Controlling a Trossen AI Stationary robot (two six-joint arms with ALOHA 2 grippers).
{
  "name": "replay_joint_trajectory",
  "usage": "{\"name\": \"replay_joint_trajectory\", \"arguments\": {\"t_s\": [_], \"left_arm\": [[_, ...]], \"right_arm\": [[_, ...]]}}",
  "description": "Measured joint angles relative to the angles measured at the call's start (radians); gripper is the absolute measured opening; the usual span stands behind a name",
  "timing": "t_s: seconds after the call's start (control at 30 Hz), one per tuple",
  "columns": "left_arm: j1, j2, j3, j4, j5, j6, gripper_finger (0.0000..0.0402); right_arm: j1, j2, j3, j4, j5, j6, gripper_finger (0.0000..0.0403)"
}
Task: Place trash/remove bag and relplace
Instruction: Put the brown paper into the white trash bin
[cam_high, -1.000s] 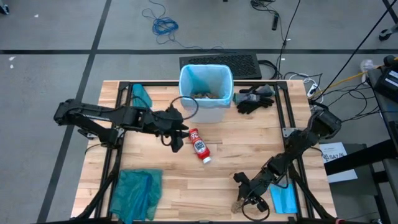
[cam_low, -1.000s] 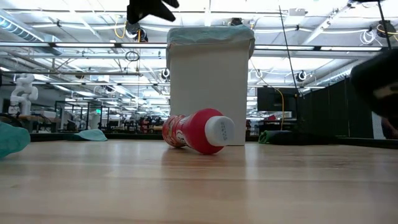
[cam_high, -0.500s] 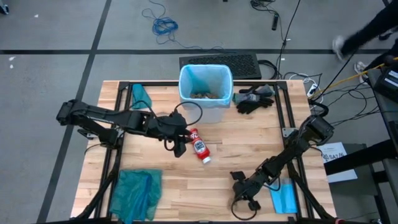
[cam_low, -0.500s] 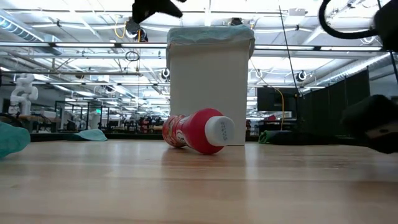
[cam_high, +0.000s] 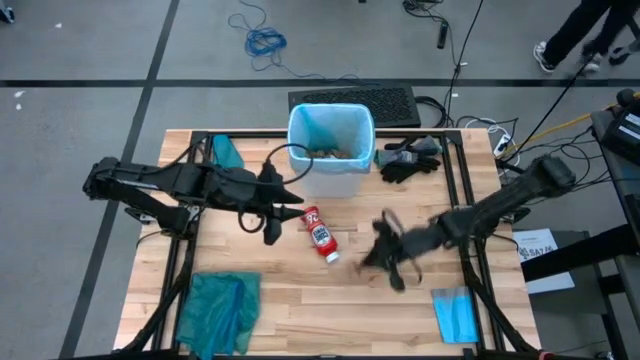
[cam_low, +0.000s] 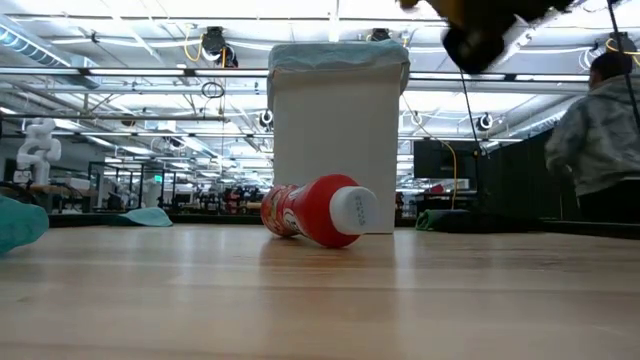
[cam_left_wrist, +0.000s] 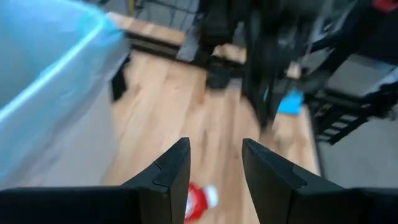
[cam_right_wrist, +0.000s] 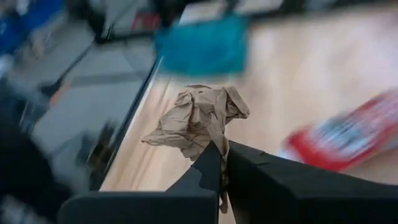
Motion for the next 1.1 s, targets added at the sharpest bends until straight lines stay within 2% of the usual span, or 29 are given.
{"name": "replay_joint_trajectory", "arguments": {"t_s": [0.1,0.23,0.4,0.57,0.7,0.87,1.0,1.1], "left_arm": [[0.000,-0.005,0.000,-0.071,-0.039,-0.001,0.0141],[0.001,-0.002,0.000,-0.097,-0.063,0.000,0.0141],[0.001,0.000,-0.022,-0.086,-0.098,-0.001,0.0141],[0.001,0.000,-0.025,-0.083,-0.104,-0.001,0.0141],[0.001,0.000,-0.025,-0.080,-0.116,-0.001,0.0141],[0.001,0.000,-0.026,-0.082,-0.119,-0.001,0.0141],[0.001,0.000,-0.026,-0.090,-0.119,-0.001,0.0141],[0.001,0.000,-0.026,-0.093,-0.119,-0.001,0.0141]], "right_arm": [[-0.110,-0.086,0.097,-0.105,0.004,-0.095,0.0000],[-0.252,-0.109,0.287,-0.248,-0.002,-0.252,0.0000],[-0.425,-0.033,0.533,-0.380,-0.004,-0.435,0.0000],[-0.589,0.098,0.713,-0.440,-0.041,-0.510,0.0000],[-0.696,0.222,0.785,-0.504,-0.056,-0.508,0.0000],[-0.775,0.322,0.825,-0.541,-0.056,-0.421,0.0011],[-0.790,0.337,0.826,-0.543,-0.075,-0.377,0.0044],[-0.789,0.326,0.827,-0.515,-0.132,-0.372,0.0081]]}}
